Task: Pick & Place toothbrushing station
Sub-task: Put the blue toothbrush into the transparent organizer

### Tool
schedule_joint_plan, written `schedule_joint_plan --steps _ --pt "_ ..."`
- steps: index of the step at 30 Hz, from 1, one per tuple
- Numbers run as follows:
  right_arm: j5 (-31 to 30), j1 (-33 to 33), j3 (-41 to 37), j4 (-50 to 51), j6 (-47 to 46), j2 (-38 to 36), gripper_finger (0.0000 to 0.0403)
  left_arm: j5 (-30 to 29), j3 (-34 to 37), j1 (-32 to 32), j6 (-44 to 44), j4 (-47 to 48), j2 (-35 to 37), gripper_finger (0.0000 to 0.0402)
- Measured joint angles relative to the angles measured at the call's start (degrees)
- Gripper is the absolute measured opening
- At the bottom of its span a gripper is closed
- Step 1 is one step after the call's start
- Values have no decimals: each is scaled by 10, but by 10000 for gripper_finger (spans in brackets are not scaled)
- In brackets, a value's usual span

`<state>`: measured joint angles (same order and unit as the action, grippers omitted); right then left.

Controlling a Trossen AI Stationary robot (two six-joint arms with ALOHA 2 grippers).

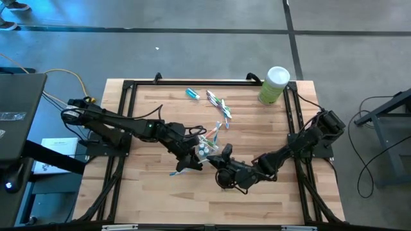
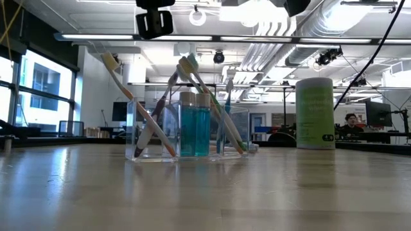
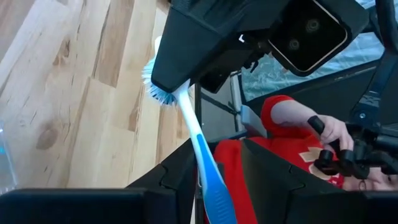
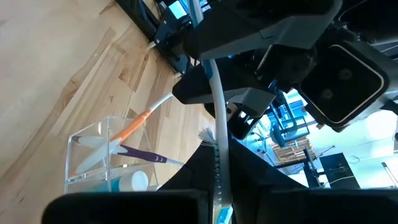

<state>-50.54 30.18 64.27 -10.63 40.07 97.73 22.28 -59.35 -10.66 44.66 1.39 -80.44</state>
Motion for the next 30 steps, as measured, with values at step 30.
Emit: schedule_joint_plan --steps 30 --pt "-177 75 -1 -8 -13 2 46 -223 -3 -73 -47 17 -1 20"
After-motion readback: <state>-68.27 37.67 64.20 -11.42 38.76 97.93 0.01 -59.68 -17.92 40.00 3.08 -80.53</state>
